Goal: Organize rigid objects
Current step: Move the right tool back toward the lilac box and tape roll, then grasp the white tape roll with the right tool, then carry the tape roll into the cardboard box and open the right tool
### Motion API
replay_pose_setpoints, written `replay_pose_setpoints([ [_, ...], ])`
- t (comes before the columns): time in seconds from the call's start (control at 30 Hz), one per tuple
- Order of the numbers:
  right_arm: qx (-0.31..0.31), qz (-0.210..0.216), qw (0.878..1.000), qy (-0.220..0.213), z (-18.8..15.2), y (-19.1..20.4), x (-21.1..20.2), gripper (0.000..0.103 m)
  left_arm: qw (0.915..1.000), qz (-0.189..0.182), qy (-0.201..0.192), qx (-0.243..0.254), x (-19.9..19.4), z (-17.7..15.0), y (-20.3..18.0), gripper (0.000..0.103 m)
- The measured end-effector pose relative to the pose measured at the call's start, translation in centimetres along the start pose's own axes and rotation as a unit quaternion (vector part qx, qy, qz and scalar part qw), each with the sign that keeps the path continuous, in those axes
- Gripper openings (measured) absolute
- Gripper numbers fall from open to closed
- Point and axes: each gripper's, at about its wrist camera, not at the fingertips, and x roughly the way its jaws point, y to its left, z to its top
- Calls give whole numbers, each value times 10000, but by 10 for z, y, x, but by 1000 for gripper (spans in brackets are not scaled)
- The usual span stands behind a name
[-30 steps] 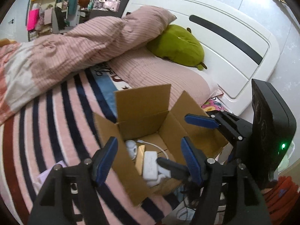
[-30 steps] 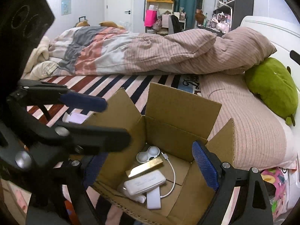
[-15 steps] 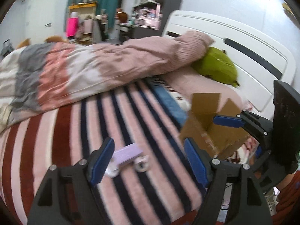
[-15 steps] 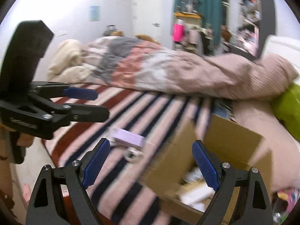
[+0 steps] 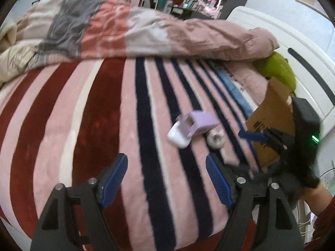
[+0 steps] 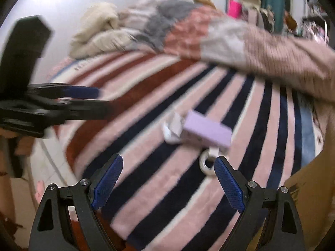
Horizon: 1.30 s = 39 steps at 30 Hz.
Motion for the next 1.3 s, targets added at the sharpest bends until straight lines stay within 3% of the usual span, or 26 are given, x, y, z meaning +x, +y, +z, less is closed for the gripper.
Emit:
replay_pose_setpoints([
  [0.1,402,-632,9969,223,-6,-28,29,79,9999,-32,89,-76,6,-7,4,74],
  [0.17,582,-568,9961,334,-9,-41,42,65,9998,-52,137,-101,9,-10,6,74],
  [0.2,592,-559,9960,375,-10,-43,45,63,9998,-34,155,-95,11,-10,5,74],
  [0.23,558,-566,9961,395,-12,-44,49,55,9998,-22,167,-90,11,-10,5,74],
  [0.27,487,-597,9963,381,-13,-43,50,41,9998,-24,179,-82,12,-10,4,74],
  [0.3,420,-621,9966,350,-15,-41,48,35,9998,-37,184,-66,12,-9,1,74],
  [0.53,198,-357,9992,-47,-13,-26,7,35,9993,-318,93,191,1,7,-35,74],
  [0.73,-116,194,9976,-660,-3,-4,-60,35,9930,-1017,-55,600,-17,32,-96,74],
  [0.8,-176,257,9956,-883,-2,-3,-82,35,9896,-1231,-107,738,-21,40,-118,67],
  [0.87,-195,284,9934,-1098,-1,-5,-101,35,9865,-1384,-136,869,-25,48,-140,49],
  [0.97,-190,241,9906,-1336,-3,-13,-126,35,9830,-1487,-162,1064,-27,60,-170,34],
  [1.3,222,-268,9868,-1583,-21,-77,-171,35,9716,-1689,3,1659,0,88,-257,33],
])
